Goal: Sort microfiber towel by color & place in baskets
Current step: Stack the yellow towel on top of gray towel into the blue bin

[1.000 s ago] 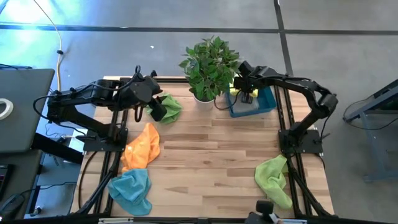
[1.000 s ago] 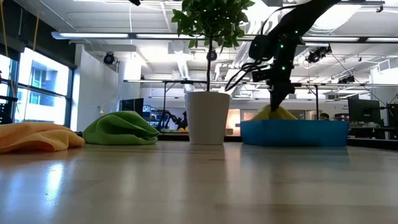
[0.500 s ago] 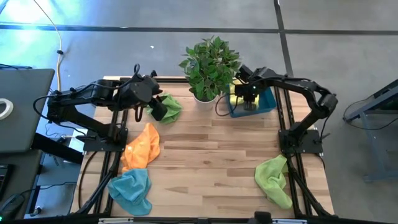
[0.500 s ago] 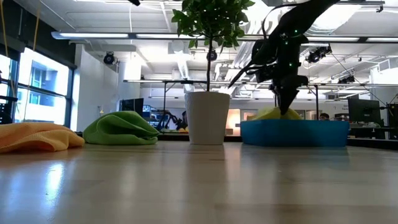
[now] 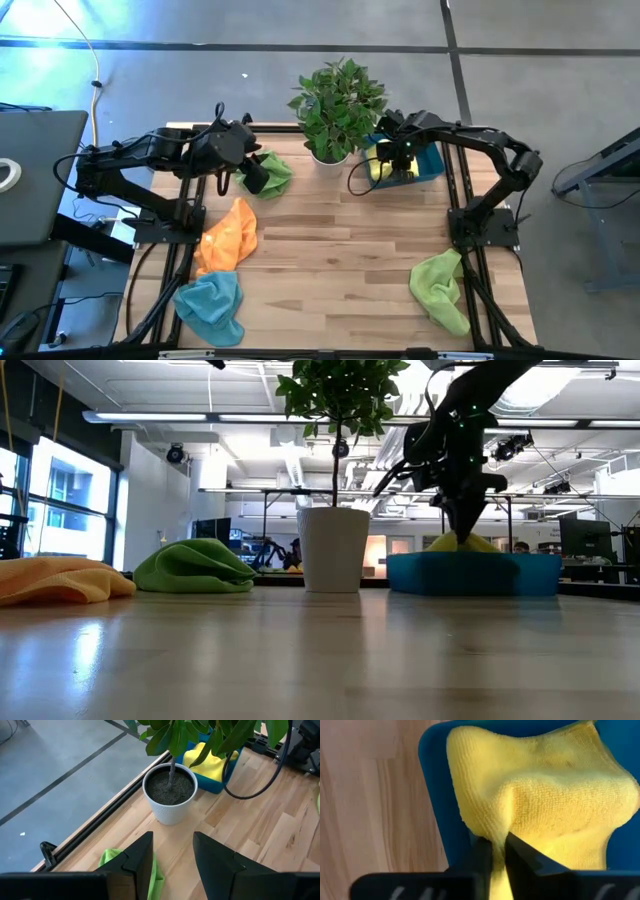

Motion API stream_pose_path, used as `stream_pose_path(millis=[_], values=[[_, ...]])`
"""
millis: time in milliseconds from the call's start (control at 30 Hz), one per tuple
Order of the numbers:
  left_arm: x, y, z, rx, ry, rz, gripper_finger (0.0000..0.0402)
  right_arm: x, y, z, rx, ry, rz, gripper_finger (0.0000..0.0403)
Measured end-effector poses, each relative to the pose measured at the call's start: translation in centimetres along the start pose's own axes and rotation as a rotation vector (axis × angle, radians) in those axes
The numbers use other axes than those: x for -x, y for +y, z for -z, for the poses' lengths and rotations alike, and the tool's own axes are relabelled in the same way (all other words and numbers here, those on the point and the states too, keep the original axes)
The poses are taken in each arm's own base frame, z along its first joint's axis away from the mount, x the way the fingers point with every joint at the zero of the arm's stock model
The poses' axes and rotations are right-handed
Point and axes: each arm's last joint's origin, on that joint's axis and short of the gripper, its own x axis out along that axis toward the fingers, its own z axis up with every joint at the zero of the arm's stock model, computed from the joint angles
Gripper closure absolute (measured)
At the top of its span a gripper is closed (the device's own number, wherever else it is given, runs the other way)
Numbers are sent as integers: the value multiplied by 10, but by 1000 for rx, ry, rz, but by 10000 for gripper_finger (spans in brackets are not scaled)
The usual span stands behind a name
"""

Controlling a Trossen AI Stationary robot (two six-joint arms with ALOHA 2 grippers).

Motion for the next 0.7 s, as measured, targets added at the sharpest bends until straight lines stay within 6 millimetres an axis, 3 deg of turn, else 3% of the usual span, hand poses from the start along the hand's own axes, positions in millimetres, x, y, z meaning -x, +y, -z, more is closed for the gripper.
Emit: stream_pose_path(millis=[300,467,700], values=[[0,-1,0,26,12,22,271,1,3,11,-81,166,44,241],[0,-1,0,27,14,26,271,2,-8,20,-259,178,76,233],[0,-1,1,49,18,33,271,3,-14,32,-421,138,-52,250]])
